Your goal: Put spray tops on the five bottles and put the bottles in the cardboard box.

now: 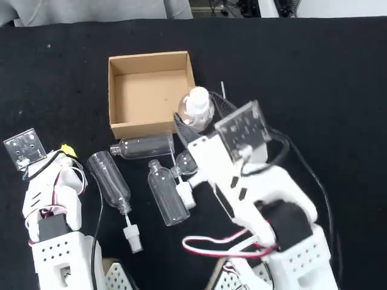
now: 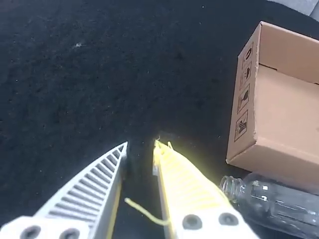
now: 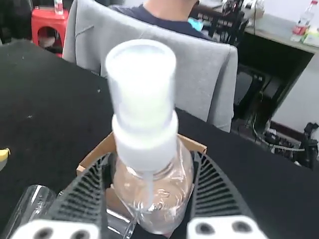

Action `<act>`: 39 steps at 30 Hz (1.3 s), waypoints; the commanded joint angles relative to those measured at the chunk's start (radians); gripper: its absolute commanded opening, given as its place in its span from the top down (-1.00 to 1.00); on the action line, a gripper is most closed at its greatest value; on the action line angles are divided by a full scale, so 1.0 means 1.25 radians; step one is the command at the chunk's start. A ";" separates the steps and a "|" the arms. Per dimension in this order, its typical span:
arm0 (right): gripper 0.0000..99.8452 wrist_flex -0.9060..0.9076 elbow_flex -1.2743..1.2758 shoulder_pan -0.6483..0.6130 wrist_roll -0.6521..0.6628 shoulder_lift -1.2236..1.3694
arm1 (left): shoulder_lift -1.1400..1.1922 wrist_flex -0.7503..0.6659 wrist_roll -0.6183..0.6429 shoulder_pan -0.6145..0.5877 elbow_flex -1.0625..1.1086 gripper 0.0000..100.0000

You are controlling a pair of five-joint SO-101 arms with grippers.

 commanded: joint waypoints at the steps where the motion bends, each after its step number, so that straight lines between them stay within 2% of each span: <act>1: 0.88 -0.006 -0.088 0.020 0.000 0.077 | -0.010 -0.002 -0.009 -0.001 -0.006 0.85; 12: 0.89 -0.006 -0.239 0.020 0.000 0.309 | -0.010 -0.002 -0.009 -0.001 -0.004 0.85; 19: 0.89 -0.006 -0.312 0.020 -0.001 0.407 | -0.010 -0.002 -0.009 -0.001 -0.004 0.85; 24: 0.89 -0.006 -0.369 0.018 -0.052 0.484 | -0.010 -0.002 -0.009 -0.001 -0.004 0.85; 39: 0.89 -0.006 -0.538 0.018 -0.052 0.715 | -0.010 -0.002 -0.010 -0.001 -0.004 0.85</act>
